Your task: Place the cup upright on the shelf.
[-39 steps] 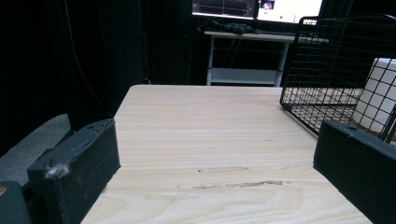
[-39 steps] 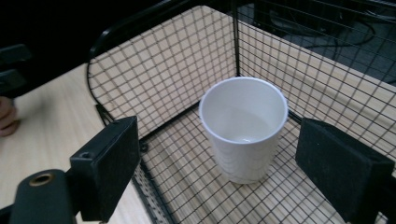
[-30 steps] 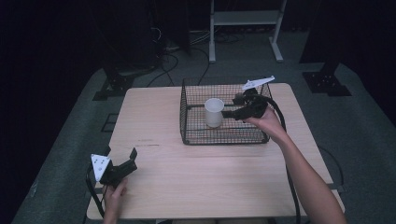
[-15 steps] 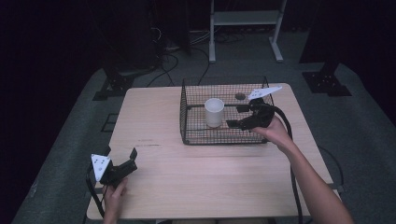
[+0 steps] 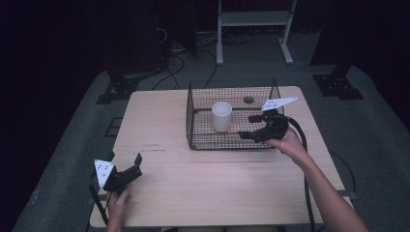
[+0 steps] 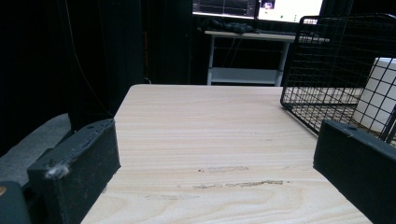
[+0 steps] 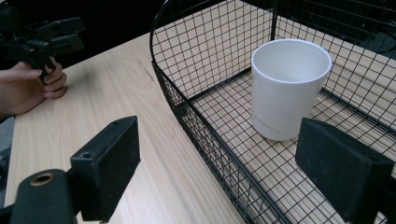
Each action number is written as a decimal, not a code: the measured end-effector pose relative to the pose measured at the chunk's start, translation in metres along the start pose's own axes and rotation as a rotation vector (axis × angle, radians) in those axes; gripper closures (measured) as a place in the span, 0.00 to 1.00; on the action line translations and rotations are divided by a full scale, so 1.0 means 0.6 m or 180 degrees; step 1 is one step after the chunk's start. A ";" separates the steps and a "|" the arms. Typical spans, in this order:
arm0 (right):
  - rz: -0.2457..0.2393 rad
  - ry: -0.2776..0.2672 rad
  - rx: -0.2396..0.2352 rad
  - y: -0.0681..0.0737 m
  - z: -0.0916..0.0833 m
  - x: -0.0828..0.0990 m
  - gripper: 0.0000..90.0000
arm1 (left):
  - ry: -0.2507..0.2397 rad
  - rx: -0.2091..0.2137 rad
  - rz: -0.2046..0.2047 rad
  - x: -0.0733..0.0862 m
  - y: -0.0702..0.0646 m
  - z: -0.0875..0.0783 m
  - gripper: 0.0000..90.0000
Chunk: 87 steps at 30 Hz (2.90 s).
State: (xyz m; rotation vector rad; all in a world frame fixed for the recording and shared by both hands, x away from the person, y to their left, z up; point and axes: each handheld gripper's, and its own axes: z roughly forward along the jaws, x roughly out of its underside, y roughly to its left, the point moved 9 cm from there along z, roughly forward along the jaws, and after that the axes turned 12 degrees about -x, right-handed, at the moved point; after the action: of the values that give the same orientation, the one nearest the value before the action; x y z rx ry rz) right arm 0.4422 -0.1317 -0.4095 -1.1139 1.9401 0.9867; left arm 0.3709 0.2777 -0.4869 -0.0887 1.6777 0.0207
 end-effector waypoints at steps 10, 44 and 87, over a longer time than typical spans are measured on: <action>-0.0012 -0.0066 -0.0050 0.018 -0.014 0.018 0.15 | 0.0002 -0.0003 -0.0002 0.000 0.000 0.000 0.00; 0.0071 -0.0085 -0.0119 0.050 -0.033 0.086 0.15 | 0.0008 -0.0006 0.0000 0.000 0.001 0.000 0.00; 0.0271 -0.0219 0.0101 0.080 -0.066 0.208 0.15 | 0.0005 -0.0012 -0.0001 0.000 0.001 0.000 0.00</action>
State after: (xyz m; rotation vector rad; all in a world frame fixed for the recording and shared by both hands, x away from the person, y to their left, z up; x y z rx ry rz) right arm 0.3416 -0.1967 -0.4816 -0.9741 1.9546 1.0228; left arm 0.3709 0.2780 -0.4870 -0.0918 1.6794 0.0235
